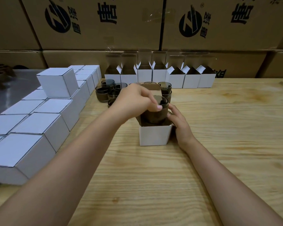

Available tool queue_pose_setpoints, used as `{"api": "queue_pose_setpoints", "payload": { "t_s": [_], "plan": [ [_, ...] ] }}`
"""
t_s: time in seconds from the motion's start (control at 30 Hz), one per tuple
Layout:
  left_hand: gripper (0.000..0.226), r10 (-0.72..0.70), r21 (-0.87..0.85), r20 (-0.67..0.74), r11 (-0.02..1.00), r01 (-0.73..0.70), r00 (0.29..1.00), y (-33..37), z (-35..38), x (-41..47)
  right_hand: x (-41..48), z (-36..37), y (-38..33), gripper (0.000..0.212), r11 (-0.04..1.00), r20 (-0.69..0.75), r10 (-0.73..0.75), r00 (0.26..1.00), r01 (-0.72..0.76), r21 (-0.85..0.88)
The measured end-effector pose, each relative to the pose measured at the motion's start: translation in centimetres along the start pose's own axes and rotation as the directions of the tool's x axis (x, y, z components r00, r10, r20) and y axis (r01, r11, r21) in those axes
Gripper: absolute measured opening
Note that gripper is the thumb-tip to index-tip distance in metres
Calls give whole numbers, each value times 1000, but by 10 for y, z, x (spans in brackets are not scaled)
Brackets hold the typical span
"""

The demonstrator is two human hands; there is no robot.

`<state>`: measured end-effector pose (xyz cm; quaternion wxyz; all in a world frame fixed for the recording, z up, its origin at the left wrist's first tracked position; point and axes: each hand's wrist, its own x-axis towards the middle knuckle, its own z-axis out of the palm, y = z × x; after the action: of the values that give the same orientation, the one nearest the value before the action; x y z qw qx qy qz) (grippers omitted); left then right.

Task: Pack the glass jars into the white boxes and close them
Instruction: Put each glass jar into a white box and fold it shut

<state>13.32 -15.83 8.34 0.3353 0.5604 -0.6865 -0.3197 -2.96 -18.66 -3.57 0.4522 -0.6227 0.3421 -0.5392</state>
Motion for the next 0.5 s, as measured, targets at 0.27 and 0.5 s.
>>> {"api": "queue_pose_setpoints", "payload": {
  "t_s": [0.27,0.5],
  "plan": [
    [20,-72,298,-5,952,71,997,-14,17,4,-1,1,-1,44,1000,18,7,1000,-7,-23],
    [24,65,675,-115,737,30,991,-17,29,3,0,1,-1,47,1000,29,1,1000,0,-31]
  ]
}}
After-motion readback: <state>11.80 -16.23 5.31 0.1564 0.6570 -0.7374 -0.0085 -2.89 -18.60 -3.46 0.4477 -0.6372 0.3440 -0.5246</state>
